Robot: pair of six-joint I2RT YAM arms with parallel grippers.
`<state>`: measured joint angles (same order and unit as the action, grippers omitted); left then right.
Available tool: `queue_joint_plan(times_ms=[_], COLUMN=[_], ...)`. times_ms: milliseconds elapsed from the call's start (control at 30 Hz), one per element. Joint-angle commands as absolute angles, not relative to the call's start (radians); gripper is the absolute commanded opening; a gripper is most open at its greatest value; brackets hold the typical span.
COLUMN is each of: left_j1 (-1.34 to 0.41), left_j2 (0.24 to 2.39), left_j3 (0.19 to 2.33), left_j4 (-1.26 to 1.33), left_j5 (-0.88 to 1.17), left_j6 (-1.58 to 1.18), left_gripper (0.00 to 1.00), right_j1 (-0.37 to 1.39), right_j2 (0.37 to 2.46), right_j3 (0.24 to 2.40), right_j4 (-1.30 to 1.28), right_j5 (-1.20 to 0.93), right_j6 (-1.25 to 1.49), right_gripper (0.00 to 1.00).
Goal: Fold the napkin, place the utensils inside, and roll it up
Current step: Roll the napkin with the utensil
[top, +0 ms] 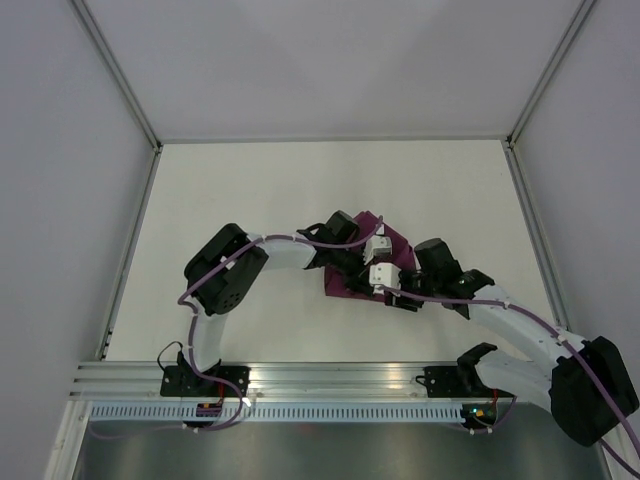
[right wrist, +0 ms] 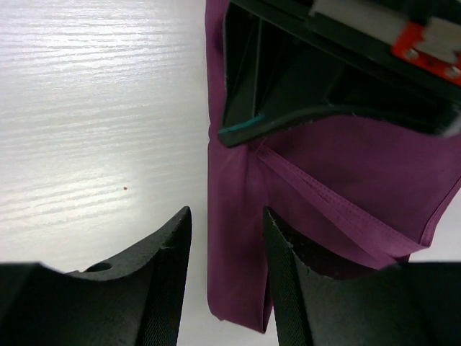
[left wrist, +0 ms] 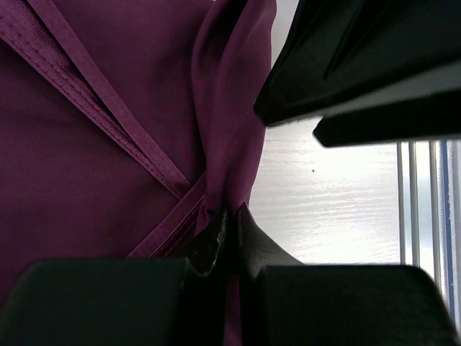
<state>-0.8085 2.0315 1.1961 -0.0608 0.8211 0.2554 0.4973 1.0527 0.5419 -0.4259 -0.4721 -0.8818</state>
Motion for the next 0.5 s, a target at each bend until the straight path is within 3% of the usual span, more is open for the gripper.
queue_joint_plan(times_ms=[0,200,467], left_j1=[-0.793,-0.788,-0.779], left_j2=[2.082,2.105,2.120], left_j3=[1.213,1.227,1.236], left_j4=[-0.120,-0.126,-0.127], left_j5=[0.830,0.841,0.850], left_j6=[0.216,0.207,0.202], left_gripper=[0.02,0.02,0.02], right_j1=[0.572,0.695,0.733], right_j2=[1.069,1.132,1.230], right_j3=[0.506,0.459,0.445], right_j4=[-0.264,-0.146,-0.074], right_j5=[-0.381,-0.258,-0.189], right_j6=[-0.858,-0.828,-0.819], right_gripper=[0.51,0.53,0.52])
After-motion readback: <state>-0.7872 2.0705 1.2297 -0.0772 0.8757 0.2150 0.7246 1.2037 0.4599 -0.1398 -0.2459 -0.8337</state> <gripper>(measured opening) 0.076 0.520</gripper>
